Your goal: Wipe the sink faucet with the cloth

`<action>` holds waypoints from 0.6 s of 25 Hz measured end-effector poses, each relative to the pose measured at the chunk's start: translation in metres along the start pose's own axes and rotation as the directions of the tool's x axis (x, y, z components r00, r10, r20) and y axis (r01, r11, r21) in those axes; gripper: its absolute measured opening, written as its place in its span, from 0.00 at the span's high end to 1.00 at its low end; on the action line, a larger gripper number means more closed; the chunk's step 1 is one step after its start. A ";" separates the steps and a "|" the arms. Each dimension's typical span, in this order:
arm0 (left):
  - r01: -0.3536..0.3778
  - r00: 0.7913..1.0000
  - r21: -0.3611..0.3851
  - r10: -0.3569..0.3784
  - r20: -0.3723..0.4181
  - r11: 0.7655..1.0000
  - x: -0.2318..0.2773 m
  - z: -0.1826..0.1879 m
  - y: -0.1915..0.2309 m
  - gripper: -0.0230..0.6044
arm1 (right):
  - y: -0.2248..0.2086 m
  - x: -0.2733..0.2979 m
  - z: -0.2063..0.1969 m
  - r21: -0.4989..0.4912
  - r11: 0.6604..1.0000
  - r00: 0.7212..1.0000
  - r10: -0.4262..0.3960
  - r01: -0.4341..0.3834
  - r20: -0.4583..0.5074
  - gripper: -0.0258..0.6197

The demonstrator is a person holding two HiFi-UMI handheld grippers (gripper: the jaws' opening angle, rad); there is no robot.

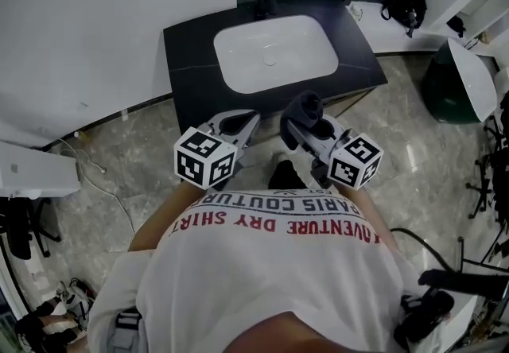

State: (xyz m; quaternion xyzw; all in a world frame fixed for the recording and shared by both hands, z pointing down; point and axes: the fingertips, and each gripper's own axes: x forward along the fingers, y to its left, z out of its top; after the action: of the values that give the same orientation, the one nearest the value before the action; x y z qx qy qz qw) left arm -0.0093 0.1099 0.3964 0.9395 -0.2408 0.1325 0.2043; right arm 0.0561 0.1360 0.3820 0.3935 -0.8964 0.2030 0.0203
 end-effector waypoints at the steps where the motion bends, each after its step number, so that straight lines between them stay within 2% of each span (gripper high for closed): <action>1: -0.004 1.000 0.001 0.004 -0.001 1.000 0.014 0.007 0.008 0.96 | -0.017 0.005 0.004 0.005 1.000 1.000 0.003 -0.003 -0.003 0.83; 6: -0.062 0.998 -0.022 0.062 0.016 0.998 0.089 0.051 0.053 0.96 | -0.107 0.031 0.032 0.010 0.999 0.998 0.046 -0.045 -0.033 0.83; 11: -0.125 0.991 -0.067 0.128 0.039 0.990 0.172 0.099 0.087 0.96 | -0.195 0.057 0.075 -0.014 0.991 0.988 0.133 -0.134 -0.084 0.83; 15: -0.172 0.981 -0.093 0.179 0.074 0.981 0.209 0.133 0.109 0.96 | -0.245 0.077 0.101 -0.009 0.983 0.978 0.184 -0.186 -0.101 0.83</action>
State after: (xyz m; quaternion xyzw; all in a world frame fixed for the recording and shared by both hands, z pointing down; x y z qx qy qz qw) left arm 0.1332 -0.1202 0.3868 0.9095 -0.3365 0.1009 0.2222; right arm 0.1904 -0.1052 0.3894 0.2977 -0.9288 0.2150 0.0498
